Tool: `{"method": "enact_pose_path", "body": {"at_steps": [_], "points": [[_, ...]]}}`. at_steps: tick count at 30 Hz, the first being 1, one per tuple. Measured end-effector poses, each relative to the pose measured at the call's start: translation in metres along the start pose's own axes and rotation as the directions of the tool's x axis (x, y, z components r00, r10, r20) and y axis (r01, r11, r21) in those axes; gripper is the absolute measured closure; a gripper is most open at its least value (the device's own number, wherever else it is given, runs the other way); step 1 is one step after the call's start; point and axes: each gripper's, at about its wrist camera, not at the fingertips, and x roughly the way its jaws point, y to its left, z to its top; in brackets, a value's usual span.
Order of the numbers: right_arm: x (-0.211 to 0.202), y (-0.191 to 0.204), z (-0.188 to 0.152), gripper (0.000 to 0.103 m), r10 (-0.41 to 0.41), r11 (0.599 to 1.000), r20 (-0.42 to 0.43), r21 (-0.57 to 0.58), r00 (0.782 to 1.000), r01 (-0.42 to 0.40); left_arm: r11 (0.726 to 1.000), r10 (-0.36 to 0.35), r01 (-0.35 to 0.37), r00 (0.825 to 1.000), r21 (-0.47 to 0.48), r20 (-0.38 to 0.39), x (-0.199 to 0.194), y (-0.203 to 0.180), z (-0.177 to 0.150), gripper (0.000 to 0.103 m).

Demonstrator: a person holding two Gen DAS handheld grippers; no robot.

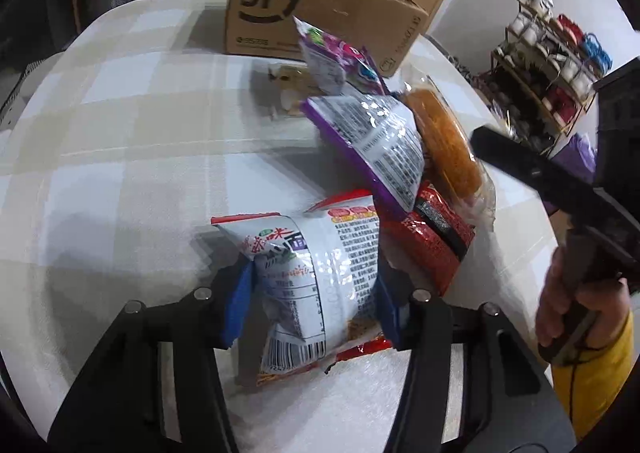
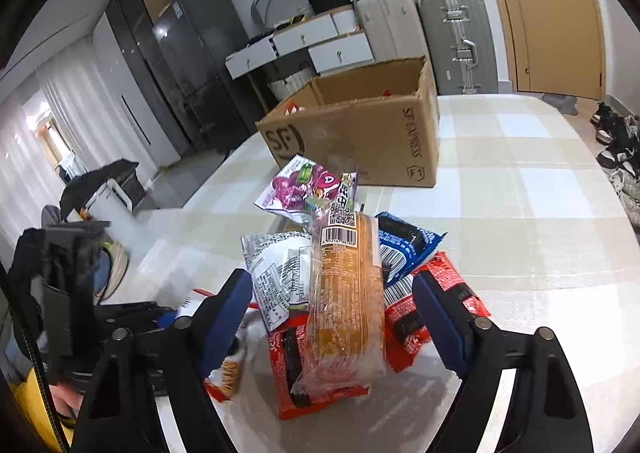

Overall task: Organize snacks
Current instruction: 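Grasp the white chip bag with the left tool while the right tool grasps the bread loaf, then lift both held snacks and carry them over the cardboard box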

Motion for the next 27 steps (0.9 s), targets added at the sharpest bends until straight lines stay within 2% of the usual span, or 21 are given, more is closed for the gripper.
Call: {"method": "enact_pose_path", "body": {"at_steps": [2,6,10,16,25,27], "points": [[0.011,0.000,0.000,0.035,0.014,1.000,-0.036,-0.005,0.999,-0.014,1.000,0.003,-0.003,1.000,-0.006,0.013,-0.007,0.004,-0.001,0.053],[0.023,-0.002,-0.002,0.044,0.003,1.000,-0.073,0.011,0.997,-0.002,1.000,0.001,-0.001,0.999,-0.018,0.035,-0.017,0.011,-0.003,0.053],[0.022,-0.007,-0.005,0.064,0.001,1.000,-0.081,0.028,0.997,0.001,1.000,0.002,0.000,0.998,-0.020,0.058,-0.030,0.013,-0.006,0.053],[0.017,-0.008,-0.010,0.066,0.018,0.999,-0.085,0.039,0.996,-0.015,1.000,-0.005,0.006,0.996,-0.019,0.089,-0.048,0.013,-0.009,0.053],[-0.036,0.000,-0.009,0.067,0.079,0.993,0.031,0.084,0.996,-0.081,1.000,0.003,-0.004,0.988,0.003,0.152,-0.088,0.004,-0.016,0.053],[-0.049,0.006,-0.010,0.067,0.099,0.991,0.057,0.089,0.993,-0.104,1.000,0.023,-0.024,0.983,0.007,0.180,-0.098,0.000,-0.017,0.053]]}}
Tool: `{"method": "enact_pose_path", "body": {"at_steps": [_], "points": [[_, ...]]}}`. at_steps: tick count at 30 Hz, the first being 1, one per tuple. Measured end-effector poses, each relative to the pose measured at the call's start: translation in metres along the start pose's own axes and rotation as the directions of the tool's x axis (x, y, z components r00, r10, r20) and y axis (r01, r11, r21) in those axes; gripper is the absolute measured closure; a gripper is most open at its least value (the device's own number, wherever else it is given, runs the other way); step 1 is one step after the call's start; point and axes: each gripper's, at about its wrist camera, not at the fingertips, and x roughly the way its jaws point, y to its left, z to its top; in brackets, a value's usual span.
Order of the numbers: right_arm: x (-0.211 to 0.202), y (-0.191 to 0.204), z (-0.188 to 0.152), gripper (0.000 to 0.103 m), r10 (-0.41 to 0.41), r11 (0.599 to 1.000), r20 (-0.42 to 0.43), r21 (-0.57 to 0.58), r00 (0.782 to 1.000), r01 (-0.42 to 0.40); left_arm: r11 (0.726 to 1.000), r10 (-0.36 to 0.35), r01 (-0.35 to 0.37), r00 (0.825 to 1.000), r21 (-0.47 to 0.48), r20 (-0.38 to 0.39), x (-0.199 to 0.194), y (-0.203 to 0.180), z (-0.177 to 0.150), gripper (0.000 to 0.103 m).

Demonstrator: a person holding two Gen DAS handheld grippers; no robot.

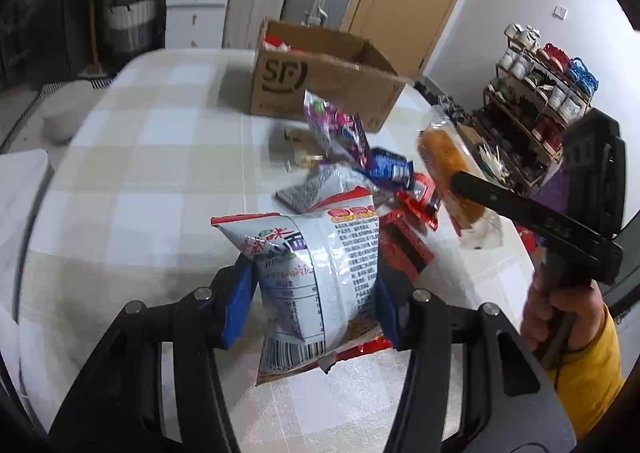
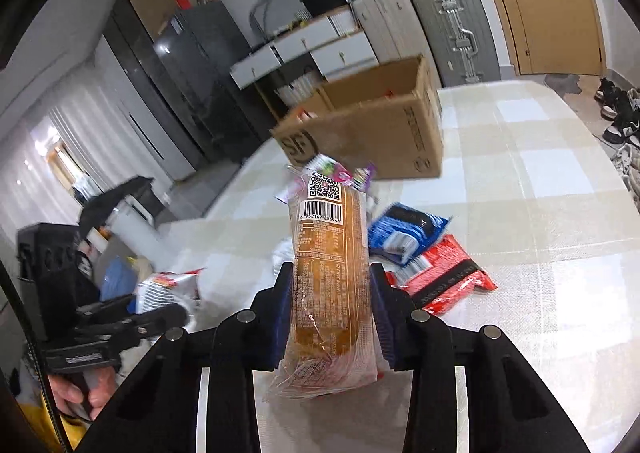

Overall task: Organize snacks
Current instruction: 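Lift both held snacks and carry them over the cardboard box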

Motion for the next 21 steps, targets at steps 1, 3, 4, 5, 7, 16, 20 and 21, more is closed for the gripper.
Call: {"method": "enact_pose_path", "body": {"at_steps": [1,3,4,5,7,16,20,21], "points": [[-0.008,0.005,0.000,0.067,0.013,1.000,0.013,0.001,1.000,-0.013,1.000,0.017,-0.018,1.000,0.015,0.017,-0.007,-0.003,0.000,0.053],[-0.020,0.014,-0.001,0.067,0.031,1.000,0.031,-0.007,0.999,-0.031,0.999,0.037,-0.039,0.998,0.038,0.045,-0.019,-0.009,0.000,0.053],[-0.026,0.020,-0.001,0.067,0.039,0.999,0.039,-0.017,0.998,-0.039,0.998,0.043,-0.045,0.997,0.043,0.059,-0.027,-0.012,0.000,0.053],[-0.033,0.027,-0.001,0.067,0.047,0.999,0.050,-0.028,0.998,-0.046,0.998,0.039,-0.042,0.997,0.045,0.067,-0.032,-0.013,0.000,0.053],[-0.047,0.038,0.000,0.067,0.068,0.997,0.070,-0.041,0.995,-0.066,0.998,0.033,-0.037,0.996,0.047,0.084,-0.045,-0.015,0.000,0.053],[-0.097,0.081,0.007,0.067,0.108,0.989,0.145,-0.115,0.983,-0.092,0.998,0.017,-0.028,0.986,0.063,0.167,-0.094,-0.031,0.005,0.053],[-0.110,0.092,0.008,0.067,0.126,0.986,0.162,-0.129,0.979,-0.105,0.997,0.012,-0.026,0.982,0.073,0.188,-0.112,-0.037,0.006,0.053],[-0.113,0.095,0.008,0.067,0.130,0.986,0.166,-0.130,0.978,-0.109,0.997,0.011,-0.026,0.981,0.075,0.194,-0.118,-0.038,0.005,0.053]]}}
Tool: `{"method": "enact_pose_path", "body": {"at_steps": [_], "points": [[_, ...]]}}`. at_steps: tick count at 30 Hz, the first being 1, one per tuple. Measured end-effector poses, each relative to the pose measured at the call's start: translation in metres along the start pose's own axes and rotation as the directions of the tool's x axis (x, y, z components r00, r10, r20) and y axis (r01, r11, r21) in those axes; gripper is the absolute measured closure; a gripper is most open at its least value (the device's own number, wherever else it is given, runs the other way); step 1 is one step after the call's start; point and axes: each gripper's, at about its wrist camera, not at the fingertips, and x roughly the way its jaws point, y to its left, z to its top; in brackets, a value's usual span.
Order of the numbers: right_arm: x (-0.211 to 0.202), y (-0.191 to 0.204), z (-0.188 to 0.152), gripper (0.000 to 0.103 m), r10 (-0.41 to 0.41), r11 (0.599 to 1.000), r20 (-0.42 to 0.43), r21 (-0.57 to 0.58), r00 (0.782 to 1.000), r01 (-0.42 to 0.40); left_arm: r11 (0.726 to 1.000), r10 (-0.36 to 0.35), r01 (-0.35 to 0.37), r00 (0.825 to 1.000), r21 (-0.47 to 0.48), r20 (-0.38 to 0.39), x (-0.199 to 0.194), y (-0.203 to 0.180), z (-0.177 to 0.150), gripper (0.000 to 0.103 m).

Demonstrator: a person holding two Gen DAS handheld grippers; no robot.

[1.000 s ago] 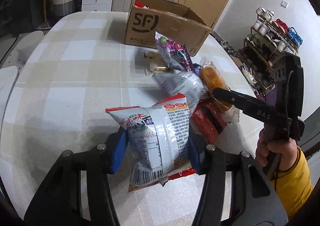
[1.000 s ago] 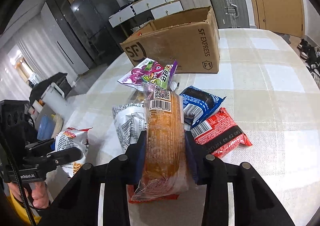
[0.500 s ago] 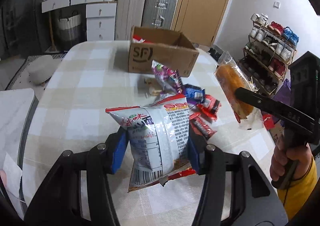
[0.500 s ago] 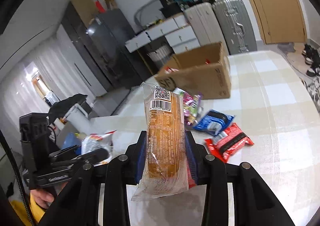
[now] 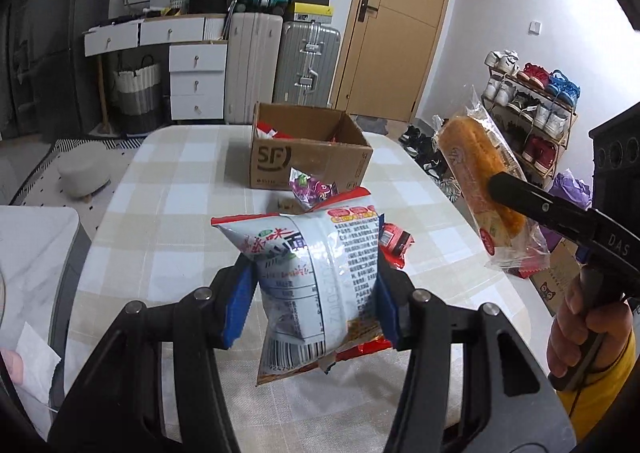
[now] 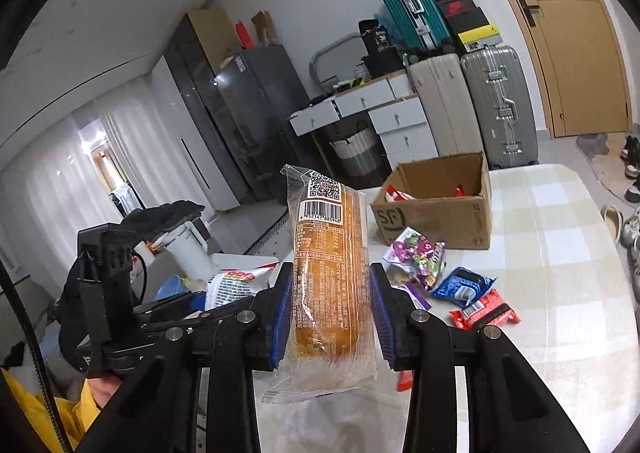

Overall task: Organize snacks
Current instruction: 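Lift both held snacks and carry them over the cardboard box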

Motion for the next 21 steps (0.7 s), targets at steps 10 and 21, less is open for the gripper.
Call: {"method": "enact_pose_path", "body": {"at_steps": [10,21], "points": [[-0.008,-0.009,-0.002,0.067,0.052,0.994,0.011,0.097,0.999,-0.053,1.000,-0.017,0.017,1.000,0.003,0.026,-0.035,-0.005,0.001,0.053],[-0.009,0.016,0.012,0.067,-0.080,0.991,0.043,-0.100,0.996,0.084,0.999,0.029,-0.028,0.998,-0.023,0.057,-0.045,0.010,0.021,0.053]]}}
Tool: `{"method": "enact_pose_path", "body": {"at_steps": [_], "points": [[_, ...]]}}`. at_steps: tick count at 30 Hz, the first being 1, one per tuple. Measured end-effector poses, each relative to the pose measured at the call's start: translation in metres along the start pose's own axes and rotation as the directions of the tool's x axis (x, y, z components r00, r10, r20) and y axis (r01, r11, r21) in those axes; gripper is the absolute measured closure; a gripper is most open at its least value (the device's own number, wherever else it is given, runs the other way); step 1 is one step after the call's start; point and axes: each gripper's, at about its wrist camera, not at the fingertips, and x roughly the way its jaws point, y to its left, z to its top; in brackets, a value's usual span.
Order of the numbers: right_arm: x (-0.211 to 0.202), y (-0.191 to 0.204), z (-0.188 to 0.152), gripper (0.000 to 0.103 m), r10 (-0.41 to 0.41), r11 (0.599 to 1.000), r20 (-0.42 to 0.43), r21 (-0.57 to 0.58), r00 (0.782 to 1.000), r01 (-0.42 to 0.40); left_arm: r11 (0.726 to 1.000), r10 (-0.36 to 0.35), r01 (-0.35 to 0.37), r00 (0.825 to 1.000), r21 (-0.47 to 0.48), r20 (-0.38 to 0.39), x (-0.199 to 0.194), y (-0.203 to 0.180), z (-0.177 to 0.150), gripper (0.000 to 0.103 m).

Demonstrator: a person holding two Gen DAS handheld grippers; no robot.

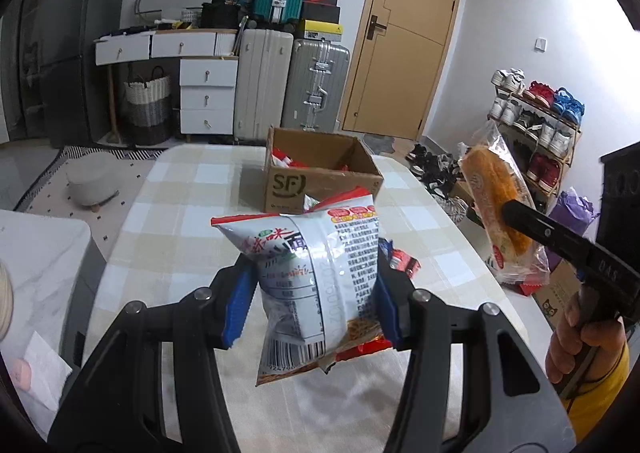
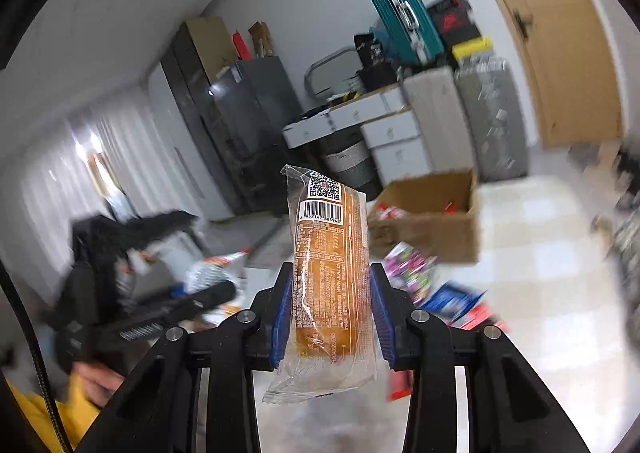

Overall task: Organize snacks
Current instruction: 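Lift both held snacks and carry them over the cardboard box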

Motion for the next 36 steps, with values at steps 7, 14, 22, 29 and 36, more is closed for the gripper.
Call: {"method": "enact_pose_path", "body": {"at_steps": [7,14,22,29,36], "points": [[0.025,0.000,0.023,0.067,0.066,0.998,-0.015,-0.015,0.998,-0.067,1.000,0.018,-0.018,1.000,-0.001,0.015,0.008,0.005,0.019,0.053],[0.053,-0.023,0.061,0.066,0.096,0.995,-0.015,0.022,0.995,-0.096,1.000,0.000,0.000,1.000,-0.004,-0.014,0.026,0.009,0.031,0.053],[0.101,-0.050,0.098,0.066,0.072,0.997,-0.034,0.044,0.997,-0.070,0.999,-0.012,0.012,1.000,-0.043,-0.013,0.053,0.011,0.066,0.053],[0.153,-0.073,0.114,0.066,0.029,0.998,-0.053,0.064,0.998,-0.025,0.999,0.003,-0.005,0.999,-0.041,-0.046,0.097,0.004,0.091,0.053],[0.199,-0.108,0.116,0.066,0.000,0.993,-0.090,0.114,0.996,0.010,1.000,0.010,-0.013,0.993,-0.021,-0.115,0.168,-0.011,0.119,0.053]]}}
